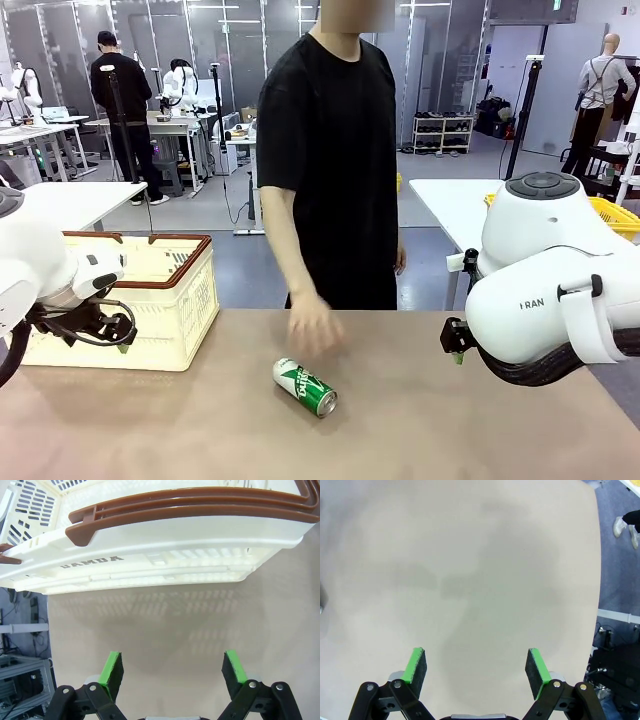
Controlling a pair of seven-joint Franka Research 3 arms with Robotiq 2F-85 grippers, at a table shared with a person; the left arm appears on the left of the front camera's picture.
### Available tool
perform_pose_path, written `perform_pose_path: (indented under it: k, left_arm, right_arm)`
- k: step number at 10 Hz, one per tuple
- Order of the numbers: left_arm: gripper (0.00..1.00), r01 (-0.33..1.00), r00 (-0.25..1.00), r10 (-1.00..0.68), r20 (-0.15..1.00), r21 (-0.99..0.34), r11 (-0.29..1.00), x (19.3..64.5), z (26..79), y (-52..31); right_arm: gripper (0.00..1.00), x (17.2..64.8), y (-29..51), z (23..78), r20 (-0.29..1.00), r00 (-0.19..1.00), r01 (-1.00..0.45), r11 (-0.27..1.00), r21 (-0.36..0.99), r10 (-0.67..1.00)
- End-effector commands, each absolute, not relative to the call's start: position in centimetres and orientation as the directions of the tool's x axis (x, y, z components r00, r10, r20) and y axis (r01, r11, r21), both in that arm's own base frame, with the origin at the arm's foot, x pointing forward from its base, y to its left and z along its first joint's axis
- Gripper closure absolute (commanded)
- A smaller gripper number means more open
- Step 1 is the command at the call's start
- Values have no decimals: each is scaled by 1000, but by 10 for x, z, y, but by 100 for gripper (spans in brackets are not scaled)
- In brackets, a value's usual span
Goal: Place the drinks into the Shopping basket.
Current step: Pick up one drink and place it into the Shopping basket.
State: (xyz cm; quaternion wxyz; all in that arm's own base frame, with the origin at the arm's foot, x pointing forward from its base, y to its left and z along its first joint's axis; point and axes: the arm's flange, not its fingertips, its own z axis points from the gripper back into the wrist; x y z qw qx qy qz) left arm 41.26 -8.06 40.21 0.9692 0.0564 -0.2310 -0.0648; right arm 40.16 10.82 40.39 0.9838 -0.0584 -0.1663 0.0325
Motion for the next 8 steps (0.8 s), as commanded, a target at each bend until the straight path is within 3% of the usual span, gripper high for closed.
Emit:
perform_pose_path:
  k: [1, 2, 5, 8]
  left_arm:
    - [0, 99, 888, -153, 435, 144, 985, 412, 403, -80]
    - [0, 99, 885, -152, 440, 139, 985, 413, 402, -81]
    - [0, 478, 768, -521, 373, 208, 853, 399, 409, -131]
    - [0, 715, 621, -723, 303, 157, 681, 395, 422, -194]
  right_arm:
    - [0, 403, 107, 402, 320, 944, -38, 992, -120, 75]
    - [0, 403, 107, 402, 320, 944, -38, 992, -120, 75]
    - [0, 403, 107, 402, 320, 944, -38, 992, -120, 75]
    - [0, 403, 107, 402, 320, 944, -38, 992, -120, 75]
